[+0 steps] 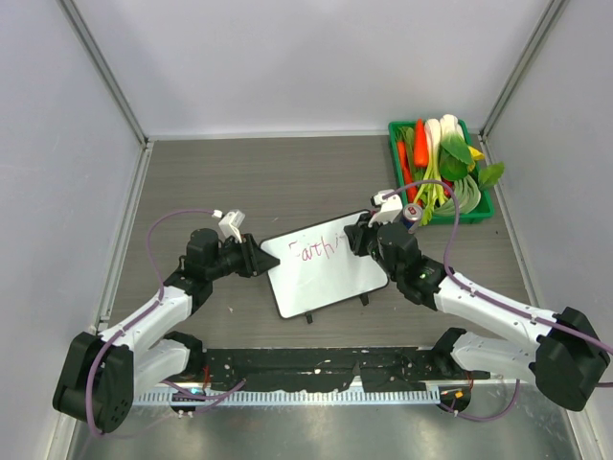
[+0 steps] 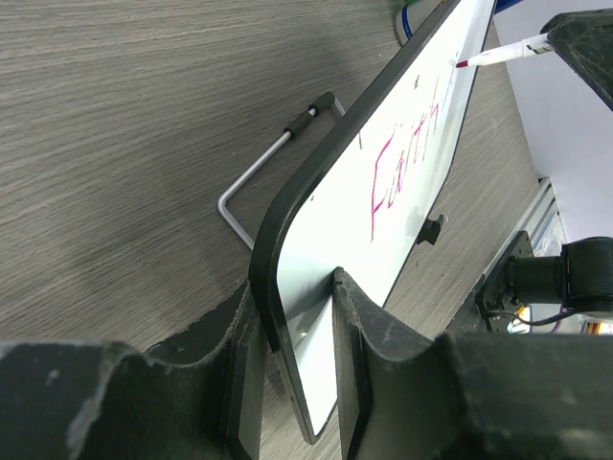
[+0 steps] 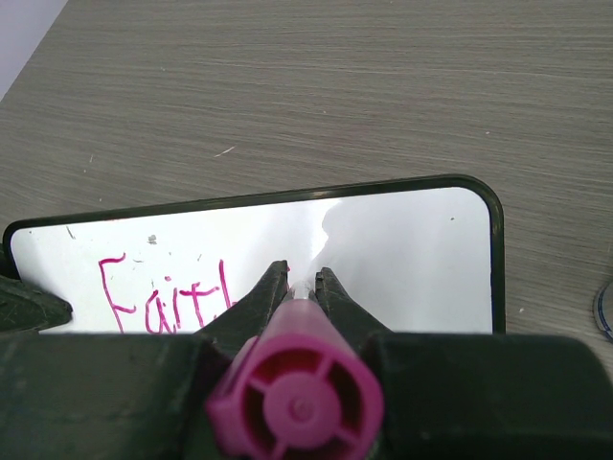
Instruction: Write a sentence on the whiteboard
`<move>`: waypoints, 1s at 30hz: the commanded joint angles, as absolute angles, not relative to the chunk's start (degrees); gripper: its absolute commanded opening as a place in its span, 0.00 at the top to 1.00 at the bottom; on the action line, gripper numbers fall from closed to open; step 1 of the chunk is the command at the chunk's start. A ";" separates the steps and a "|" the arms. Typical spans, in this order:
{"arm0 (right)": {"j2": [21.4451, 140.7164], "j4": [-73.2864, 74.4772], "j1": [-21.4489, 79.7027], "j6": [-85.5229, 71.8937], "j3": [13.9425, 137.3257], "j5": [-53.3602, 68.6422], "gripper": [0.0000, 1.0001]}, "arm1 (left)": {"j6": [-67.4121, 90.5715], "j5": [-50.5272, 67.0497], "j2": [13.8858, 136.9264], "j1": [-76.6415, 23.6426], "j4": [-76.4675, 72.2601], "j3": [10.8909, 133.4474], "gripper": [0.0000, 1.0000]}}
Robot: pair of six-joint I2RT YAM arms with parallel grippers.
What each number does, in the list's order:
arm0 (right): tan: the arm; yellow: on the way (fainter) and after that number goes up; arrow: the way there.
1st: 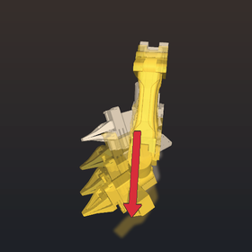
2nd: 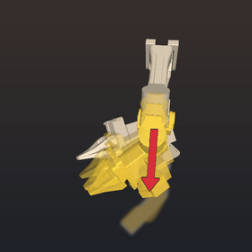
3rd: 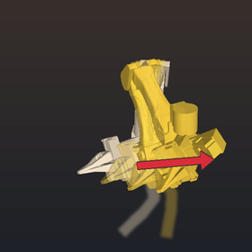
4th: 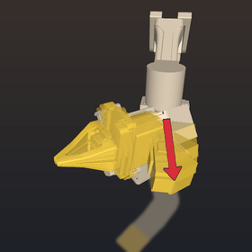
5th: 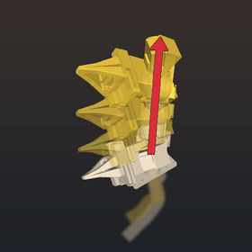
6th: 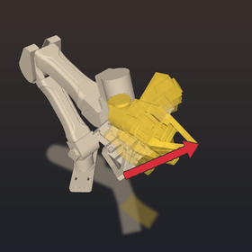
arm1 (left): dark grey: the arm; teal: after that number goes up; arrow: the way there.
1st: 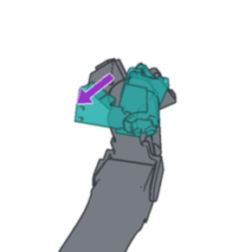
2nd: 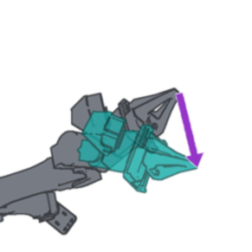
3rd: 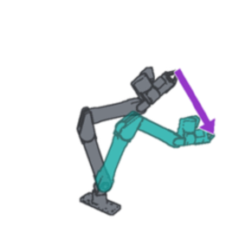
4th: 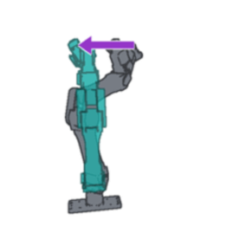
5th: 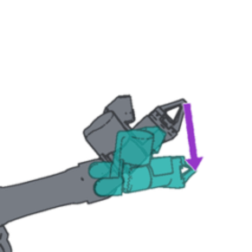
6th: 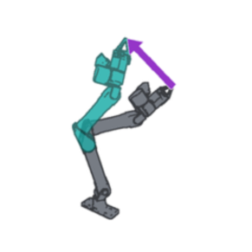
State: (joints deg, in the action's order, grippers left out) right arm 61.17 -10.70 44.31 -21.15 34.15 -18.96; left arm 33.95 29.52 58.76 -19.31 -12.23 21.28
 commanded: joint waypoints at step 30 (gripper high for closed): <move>59.76 -11.42 44.56 -21.62 33.66 -19.78 0.99 | 29.97 25.40 59.15 -18.63 -11.78 20.13 1.00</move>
